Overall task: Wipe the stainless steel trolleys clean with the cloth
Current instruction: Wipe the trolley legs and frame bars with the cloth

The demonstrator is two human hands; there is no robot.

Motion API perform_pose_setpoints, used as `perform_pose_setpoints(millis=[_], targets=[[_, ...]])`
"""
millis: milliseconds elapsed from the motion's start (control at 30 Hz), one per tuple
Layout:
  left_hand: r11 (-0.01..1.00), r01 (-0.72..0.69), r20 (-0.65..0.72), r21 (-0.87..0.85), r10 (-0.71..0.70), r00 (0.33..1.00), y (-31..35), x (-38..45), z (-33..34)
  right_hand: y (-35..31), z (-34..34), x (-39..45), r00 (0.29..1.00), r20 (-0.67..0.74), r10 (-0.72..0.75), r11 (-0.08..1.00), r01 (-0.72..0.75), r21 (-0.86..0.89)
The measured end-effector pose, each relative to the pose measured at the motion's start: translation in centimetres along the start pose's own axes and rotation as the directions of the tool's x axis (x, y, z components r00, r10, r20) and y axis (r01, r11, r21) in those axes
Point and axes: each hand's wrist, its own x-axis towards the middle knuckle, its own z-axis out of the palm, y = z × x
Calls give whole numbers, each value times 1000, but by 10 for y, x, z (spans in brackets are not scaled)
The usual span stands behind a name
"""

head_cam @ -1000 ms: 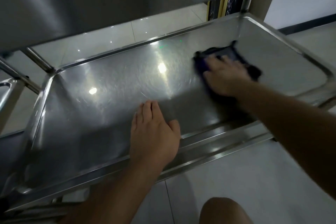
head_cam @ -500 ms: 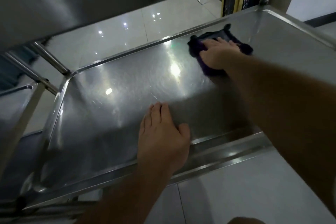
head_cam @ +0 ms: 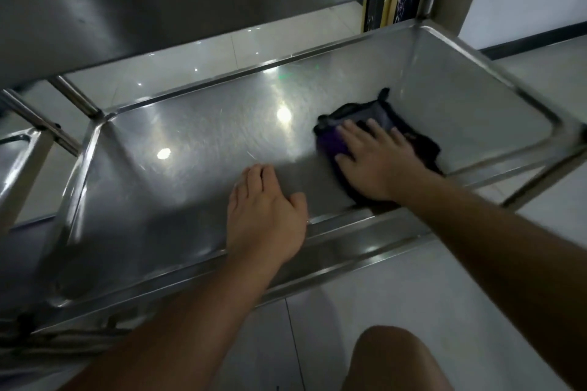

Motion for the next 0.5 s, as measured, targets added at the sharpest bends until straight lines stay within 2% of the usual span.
perform_pose_setpoints(millis=[100,200,267,367,433,500], targets=[[1000,-14,-1,12,14,1000,-1,0,-2,-33,7,-39,976,32,-217,976,218,-1],[1000,0,21,24,-1,1000,0,0,-4,-9,-5,-51,958,47,-284,958,285,-19],[999,-1,33,32,0,999,2,-2,-6,24,-11,-51,971,27,-237,970,238,-40],[996,0,85,87,-7,996,6,-2,-12,94,-27,-45,1000,-6,-29,998,29,-58],[995,22,137,102,-35,990,11,3,-17,130,-35,-43,994,8,108,993,-107,-48],[997,26,151,74,-37,988,23,9,-22,143,-36,-43,987,11,163,985,-162,-52]])
